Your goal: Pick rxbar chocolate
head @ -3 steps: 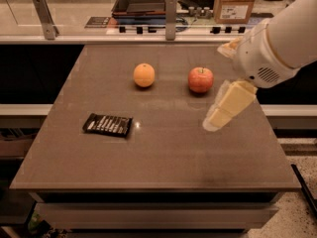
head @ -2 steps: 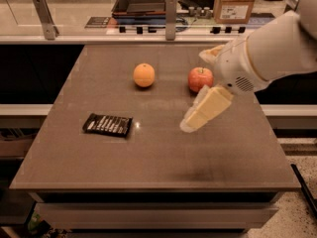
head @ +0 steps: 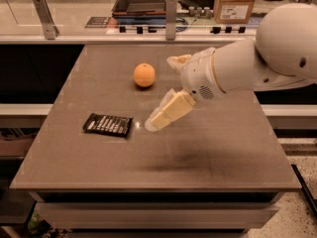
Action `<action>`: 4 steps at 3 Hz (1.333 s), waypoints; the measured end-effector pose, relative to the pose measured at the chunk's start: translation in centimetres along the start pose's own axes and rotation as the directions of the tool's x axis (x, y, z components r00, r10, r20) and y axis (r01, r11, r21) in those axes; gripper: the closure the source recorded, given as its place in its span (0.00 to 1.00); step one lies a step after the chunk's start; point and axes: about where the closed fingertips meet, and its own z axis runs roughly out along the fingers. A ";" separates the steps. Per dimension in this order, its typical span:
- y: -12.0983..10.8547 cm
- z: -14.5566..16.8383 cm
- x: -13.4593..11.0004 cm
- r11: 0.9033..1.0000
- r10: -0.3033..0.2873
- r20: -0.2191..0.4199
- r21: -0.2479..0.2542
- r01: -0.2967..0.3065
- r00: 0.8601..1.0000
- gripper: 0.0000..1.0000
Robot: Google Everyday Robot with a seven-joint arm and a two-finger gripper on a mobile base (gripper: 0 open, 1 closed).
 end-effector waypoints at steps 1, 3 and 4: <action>0.0 0.0 0.0 1.000 0.000 0.000 0.000 0.000 1.000 0.00; -0.1 3.2 1.5 0.999 0.047 0.061 -0.025 -0.046 0.997 0.00; 0.2 5.2 2.1 0.997 0.065 0.111 -0.040 -0.061 0.992 0.00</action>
Offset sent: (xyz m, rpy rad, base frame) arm 0.0145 0.0082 -0.0272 0.0472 0.0493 -0.0004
